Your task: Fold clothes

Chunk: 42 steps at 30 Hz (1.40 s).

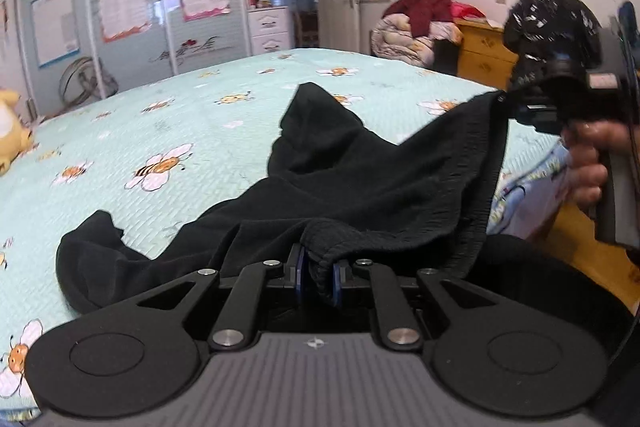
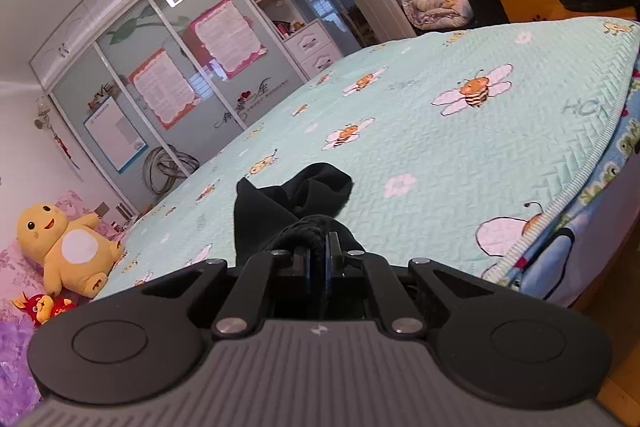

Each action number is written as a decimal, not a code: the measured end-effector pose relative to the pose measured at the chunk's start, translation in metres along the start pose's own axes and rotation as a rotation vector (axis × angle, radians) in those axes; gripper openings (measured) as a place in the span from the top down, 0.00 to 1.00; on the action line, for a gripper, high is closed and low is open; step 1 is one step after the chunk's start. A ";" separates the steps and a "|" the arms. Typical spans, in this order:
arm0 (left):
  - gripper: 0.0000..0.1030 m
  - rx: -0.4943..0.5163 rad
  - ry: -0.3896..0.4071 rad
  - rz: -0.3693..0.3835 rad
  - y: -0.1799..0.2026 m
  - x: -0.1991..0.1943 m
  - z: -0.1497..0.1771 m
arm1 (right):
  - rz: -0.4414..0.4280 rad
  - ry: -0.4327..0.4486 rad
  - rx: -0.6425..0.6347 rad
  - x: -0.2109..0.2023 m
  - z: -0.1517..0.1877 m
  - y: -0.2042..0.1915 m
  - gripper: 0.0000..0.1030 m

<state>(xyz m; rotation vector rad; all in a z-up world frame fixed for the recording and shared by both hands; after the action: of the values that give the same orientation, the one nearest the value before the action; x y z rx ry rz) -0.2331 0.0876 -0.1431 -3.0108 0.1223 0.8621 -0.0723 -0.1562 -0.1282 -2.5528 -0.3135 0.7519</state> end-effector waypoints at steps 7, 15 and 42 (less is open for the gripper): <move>0.84 -0.028 0.003 -0.012 -0.006 -0.001 0.001 | -0.049 -0.003 -0.032 0.011 -0.009 -0.036 0.95; 0.84 -0.061 0.076 -0.014 -0.020 -0.013 -0.014 | -0.166 0.019 -0.079 0.014 -0.023 -0.117 0.95; 0.86 -0.202 0.013 -0.071 -0.068 0.044 -0.041 | -0.145 -0.191 -0.091 0.074 0.027 -0.099 0.95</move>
<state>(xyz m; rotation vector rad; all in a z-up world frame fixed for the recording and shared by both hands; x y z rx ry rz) -0.1690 0.1513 -0.1322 -3.1831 -0.0768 0.8996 -0.0345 -0.0352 -0.1341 -2.5127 -0.6009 0.9460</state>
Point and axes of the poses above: each gripper's, at about its wrist camera, not at the fingertips, and x roughly the way its jaws point, y to its right, z to its underside, the point moved 9 cm from there along x, roughly the way its jaws point, and after that the axes turned 10 degrees about z, right-handed, at the moved point
